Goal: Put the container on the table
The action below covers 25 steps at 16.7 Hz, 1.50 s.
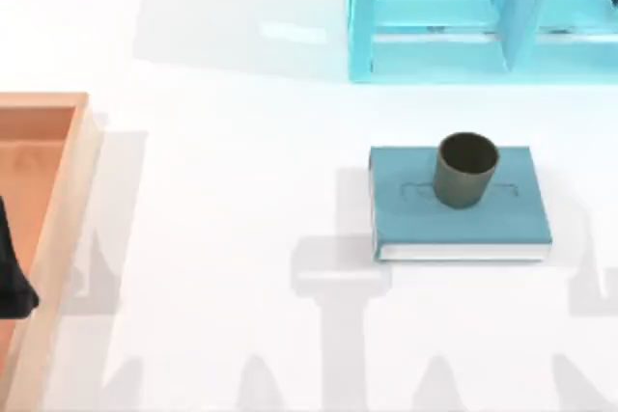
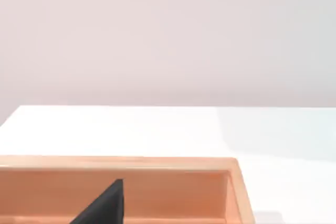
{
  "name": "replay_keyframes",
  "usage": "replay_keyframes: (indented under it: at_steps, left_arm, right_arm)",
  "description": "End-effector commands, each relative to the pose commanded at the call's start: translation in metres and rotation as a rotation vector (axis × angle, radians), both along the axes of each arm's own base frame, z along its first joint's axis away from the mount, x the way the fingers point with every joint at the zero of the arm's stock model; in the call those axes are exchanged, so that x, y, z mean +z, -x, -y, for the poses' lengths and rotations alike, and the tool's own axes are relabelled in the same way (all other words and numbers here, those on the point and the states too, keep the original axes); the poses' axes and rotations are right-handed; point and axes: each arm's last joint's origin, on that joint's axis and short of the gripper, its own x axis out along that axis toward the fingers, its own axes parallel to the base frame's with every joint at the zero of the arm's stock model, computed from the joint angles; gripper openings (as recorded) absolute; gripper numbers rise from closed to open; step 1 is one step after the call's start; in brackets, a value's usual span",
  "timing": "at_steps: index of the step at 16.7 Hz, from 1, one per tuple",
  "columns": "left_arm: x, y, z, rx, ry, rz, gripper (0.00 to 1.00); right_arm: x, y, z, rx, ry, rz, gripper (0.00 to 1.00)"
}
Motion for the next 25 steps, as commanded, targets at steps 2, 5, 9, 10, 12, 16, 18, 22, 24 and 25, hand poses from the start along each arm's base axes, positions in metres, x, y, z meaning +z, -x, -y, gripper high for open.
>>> replay_keyframes:
  at_steps: [2,5,9,10,12,16,18,22,24,25]
  left_arm:
    - [0.0,0.0,0.0,0.0,0.0,0.0,1.0]
    - [0.012,0.0,0.002,-0.017,0.023,-0.029,1.0]
    - [0.058,-0.009,0.01,-0.066,0.103,-0.146,1.0]
    - [0.075,-0.015,0.013,-0.079,0.127,-0.187,1.0]
    - [0.111,-0.034,0.022,-0.104,0.175,-0.283,1.0]
    - [0.17,-0.102,0.061,-0.134,0.248,-0.523,1.0]
    - [0.184,-0.143,0.093,-0.135,0.261,-0.655,1.0]
    - [0.176,-0.211,0.177,-0.11,0.234,-0.902,1.0]
    - [0.162,-0.229,0.22,-0.089,0.2,-1.0,1.0]
    - [0.154,-0.233,0.241,-0.078,0.181,-1.041,1.0]
  right_arm:
    - [0.0,0.0,0.0,0.0,0.0,0.0,1.0]
    - [0.0,0.0,0.0,0.0,0.0,0.0,1.0]
    - [0.0,0.0,0.0,0.0,0.0,0.0,1.0]
    - [0.0,0.0,0.0,0.0,0.0,0.0,1.0]
    - [0.0,0.0,0.0,0.0,0.0,0.0,1.0]
    - [0.0,0.0,0.0,0.0,0.0,0.0,1.0]
    - [0.0,0.0,0.0,0.0,0.0,0.0,1.0]
    - [0.0,0.0,0.0,0.0,0.0,0.0,1.0]
    - [0.0,0.0,0.0,0.0,0.0,0.0,1.0]
    - [0.0,0.0,0.0,0.0,0.0,0.0,1.0]
